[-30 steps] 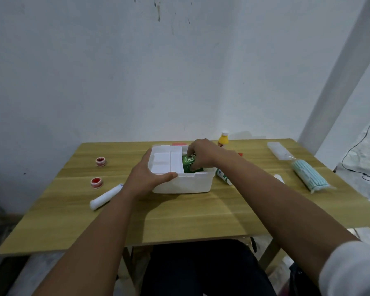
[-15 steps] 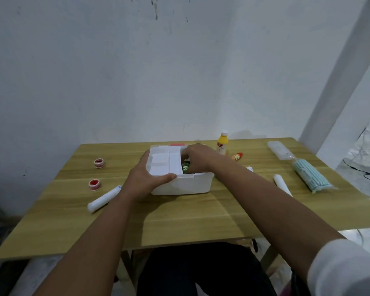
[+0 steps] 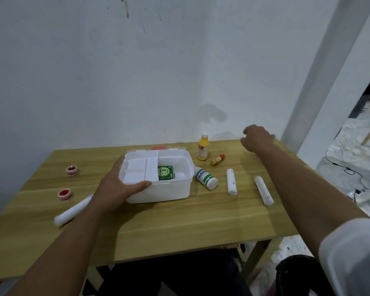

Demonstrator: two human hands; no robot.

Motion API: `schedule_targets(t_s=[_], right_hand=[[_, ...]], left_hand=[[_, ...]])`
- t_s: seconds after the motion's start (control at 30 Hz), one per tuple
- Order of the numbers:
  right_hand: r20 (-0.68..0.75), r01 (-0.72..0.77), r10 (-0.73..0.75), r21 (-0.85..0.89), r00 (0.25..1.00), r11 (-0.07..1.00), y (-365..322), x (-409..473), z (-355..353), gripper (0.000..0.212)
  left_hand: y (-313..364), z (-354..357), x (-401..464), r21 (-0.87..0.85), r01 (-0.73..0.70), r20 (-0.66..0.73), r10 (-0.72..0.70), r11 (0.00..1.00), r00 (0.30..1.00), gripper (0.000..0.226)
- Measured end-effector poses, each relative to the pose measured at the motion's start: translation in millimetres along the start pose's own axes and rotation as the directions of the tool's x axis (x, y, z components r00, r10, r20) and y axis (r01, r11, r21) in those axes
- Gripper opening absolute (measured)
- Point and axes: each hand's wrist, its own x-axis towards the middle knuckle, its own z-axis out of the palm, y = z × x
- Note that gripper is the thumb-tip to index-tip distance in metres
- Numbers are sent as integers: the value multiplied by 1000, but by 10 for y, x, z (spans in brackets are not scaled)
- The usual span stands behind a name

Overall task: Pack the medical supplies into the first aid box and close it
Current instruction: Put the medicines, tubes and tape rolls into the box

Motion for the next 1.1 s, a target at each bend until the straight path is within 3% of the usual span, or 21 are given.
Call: schedule_targets(t_s=[0.07, 0.17, 0.3, 0.4, 0.5, 0.63, 0.8, 0.93, 1.1], right_hand=[[65, -130, 147, -210, 987, 969, 242, 78, 49, 23], [150, -219, 287, -360, 946, 907, 441, 131, 156, 19], [185, -268, 365, -405, 912, 874, 512, 170, 305, 17], [122, -266, 344, -419, 931, 868, 494, 151, 345, 11], [94, -286, 321, -270, 943, 919, 456, 149, 301, 23], [59, -160, 163, -48, 985, 986, 301, 83, 68, 25], [3, 79, -83, 250, 997, 965, -101, -82, -271, 60], [14, 272, -297, 358, 955, 893, -529, -302, -507, 64], [213, 409, -508, 379, 835, 830, -1008, -705, -603, 65]], left_hand=[[-1, -9, 3, -7, -13, 6, 13, 1000, 1000, 103], [-24, -9, 20, 11, -34, 4, 34, 999, 999, 97], [-55, 0, 41, 32, -15, 0, 15, 999, 1000, 95], [-75, 1, 43, 33, -24, -1, 24, 999, 1000, 102], [-48, 3, 21, 24, -24, -5, 24, 999, 1000, 97], [7, -3, -10, 17, -26, -7, 26, 1000, 1000, 96], [28, 5, -24, 11, -25, -18, 25, 1000, 1000, 94], [11, -2, -29, -14, -1, -12, 0, 1000, 1000, 95], [-21, -11, -24, -12, 28, -6, -28, 1000, 1000, 108]])
